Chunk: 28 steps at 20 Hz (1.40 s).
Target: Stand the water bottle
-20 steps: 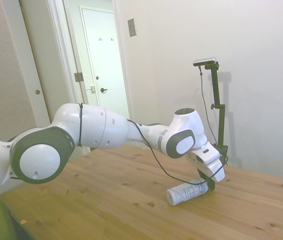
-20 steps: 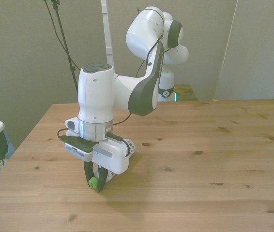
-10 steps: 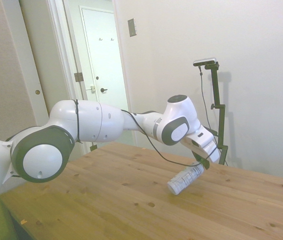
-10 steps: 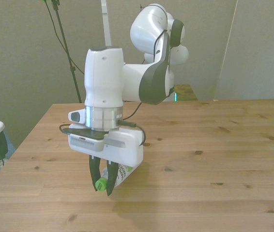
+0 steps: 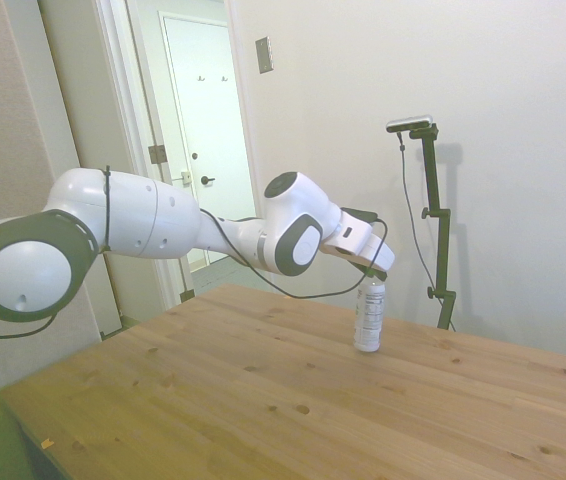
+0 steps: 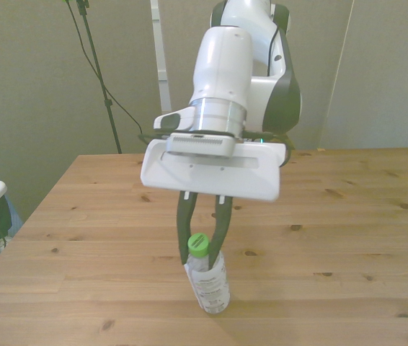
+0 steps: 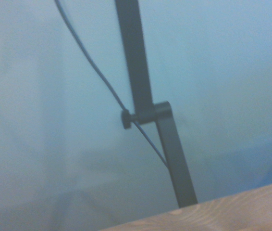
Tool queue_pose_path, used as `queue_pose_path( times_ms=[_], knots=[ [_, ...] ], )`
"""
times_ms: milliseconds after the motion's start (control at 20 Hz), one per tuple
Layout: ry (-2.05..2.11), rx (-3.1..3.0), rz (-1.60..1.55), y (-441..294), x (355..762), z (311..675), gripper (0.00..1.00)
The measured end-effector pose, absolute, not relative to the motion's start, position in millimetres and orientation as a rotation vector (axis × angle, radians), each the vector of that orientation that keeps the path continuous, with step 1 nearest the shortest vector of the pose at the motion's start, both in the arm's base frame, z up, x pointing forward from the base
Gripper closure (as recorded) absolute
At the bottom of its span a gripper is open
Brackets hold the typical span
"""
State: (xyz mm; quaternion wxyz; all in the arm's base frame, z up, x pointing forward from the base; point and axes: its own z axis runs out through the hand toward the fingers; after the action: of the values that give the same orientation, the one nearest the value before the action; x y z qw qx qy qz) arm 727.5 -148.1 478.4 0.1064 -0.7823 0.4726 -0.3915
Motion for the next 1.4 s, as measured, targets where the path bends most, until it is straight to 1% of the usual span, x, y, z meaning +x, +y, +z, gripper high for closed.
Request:
queue_pose_path(
  times_ms=[200, 500, 650, 850, 1400],
  knots=[
    [1.250, -2.308, -1.268, -107, 697, 479, 1.00],
    [1.129, -2.313, -1.329, -73, 633, 453, 1.00],
    [1.118, -2.302, -1.320, -65, 607, 453, 1.00],
    [1.124, -2.289, -1.321, -67, 597, 459, 1.00],
    [1.148, -2.268, -1.330, -73, 592, 446, 1.00]
  ],
)
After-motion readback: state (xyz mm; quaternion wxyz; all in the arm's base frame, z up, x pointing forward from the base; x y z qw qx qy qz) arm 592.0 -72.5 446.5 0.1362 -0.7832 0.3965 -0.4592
